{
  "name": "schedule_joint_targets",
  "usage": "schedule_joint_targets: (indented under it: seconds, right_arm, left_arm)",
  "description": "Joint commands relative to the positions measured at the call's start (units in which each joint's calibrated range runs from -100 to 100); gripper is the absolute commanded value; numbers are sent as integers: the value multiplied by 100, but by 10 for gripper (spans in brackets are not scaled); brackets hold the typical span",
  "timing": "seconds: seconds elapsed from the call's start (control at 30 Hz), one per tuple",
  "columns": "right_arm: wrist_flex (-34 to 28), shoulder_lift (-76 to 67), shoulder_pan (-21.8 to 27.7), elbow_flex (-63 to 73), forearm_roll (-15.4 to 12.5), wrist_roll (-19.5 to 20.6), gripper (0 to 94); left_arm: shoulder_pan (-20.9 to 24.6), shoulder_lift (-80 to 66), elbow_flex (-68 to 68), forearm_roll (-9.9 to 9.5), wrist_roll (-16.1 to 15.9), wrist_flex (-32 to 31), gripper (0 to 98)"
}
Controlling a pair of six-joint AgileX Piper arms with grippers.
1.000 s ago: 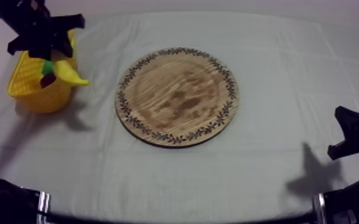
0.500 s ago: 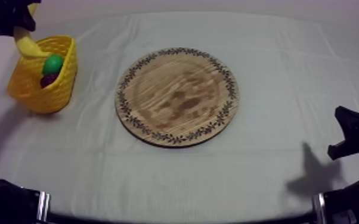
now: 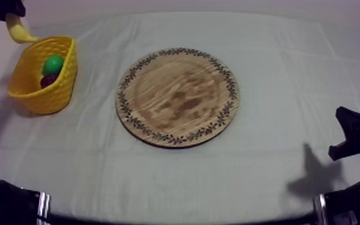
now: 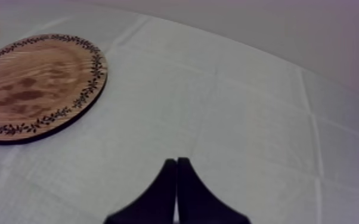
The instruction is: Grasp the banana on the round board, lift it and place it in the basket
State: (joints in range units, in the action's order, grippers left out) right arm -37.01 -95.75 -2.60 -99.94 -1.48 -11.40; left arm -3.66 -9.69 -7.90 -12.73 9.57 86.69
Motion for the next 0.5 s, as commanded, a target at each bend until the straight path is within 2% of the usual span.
schedule_joint_targets:
  seconds: [0.0, 0.47]
  right_arm:
    - [0, 0, 0, 5, -1, -1, 3]
    - [0, 0, 0, 5, -1, -1, 3]
  left_arm:
    - [50, 131, -25, -31, -3, -149, 245]
    - [346, 1030, -916, -179, 168, -1670, 207]
